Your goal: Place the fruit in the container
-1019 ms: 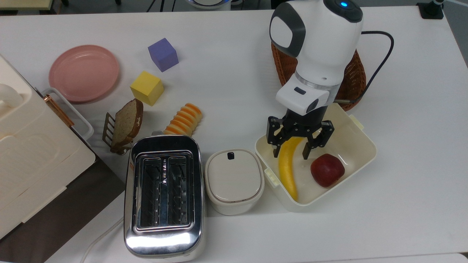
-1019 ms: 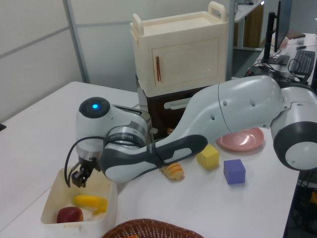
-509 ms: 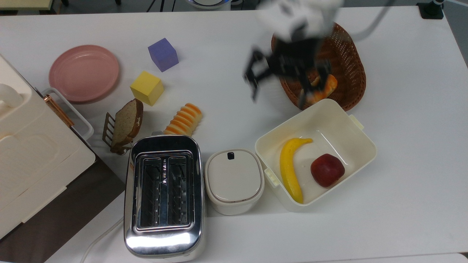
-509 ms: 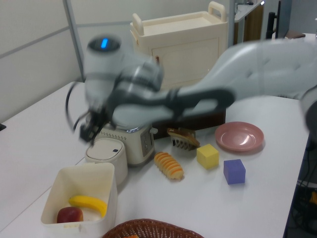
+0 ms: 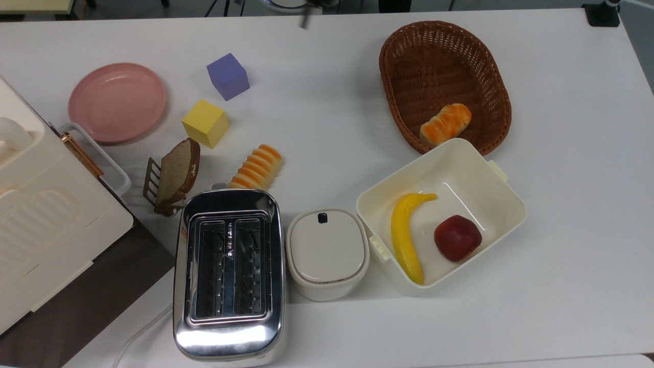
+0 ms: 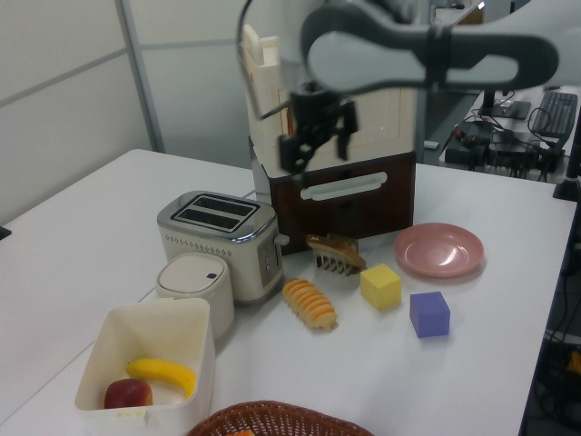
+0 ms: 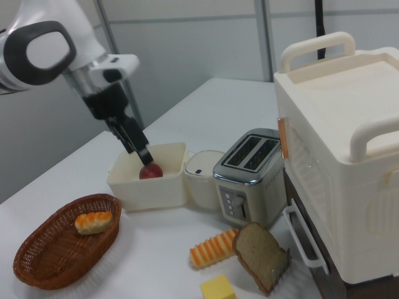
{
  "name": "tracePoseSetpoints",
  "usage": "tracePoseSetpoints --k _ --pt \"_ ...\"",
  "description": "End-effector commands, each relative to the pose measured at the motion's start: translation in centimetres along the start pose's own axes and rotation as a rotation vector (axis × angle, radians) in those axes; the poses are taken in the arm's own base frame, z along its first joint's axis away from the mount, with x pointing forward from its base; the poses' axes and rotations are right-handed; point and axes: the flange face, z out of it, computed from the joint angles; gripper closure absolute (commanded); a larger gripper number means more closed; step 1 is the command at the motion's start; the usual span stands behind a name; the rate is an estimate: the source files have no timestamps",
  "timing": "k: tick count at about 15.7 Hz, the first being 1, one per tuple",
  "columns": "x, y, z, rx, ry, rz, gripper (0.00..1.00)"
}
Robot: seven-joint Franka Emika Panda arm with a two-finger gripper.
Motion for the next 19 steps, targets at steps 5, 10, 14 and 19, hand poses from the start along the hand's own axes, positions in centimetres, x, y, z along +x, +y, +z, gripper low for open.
tracePoseSetpoints --k 5,10,14,19 --pt "-3.2 9.3 1.0 0.089 -0.057 -0.007 0.0" --pt "-3.3 8.3 1.4 0.093 -0.065 -0.056 0.0" --pt "-2.9 8.0 1.7 0.09 -0.068 -0.055 0.0" --pt "-2.7 7.8 2.0 0.092 -0.075 -0.054 0.0"
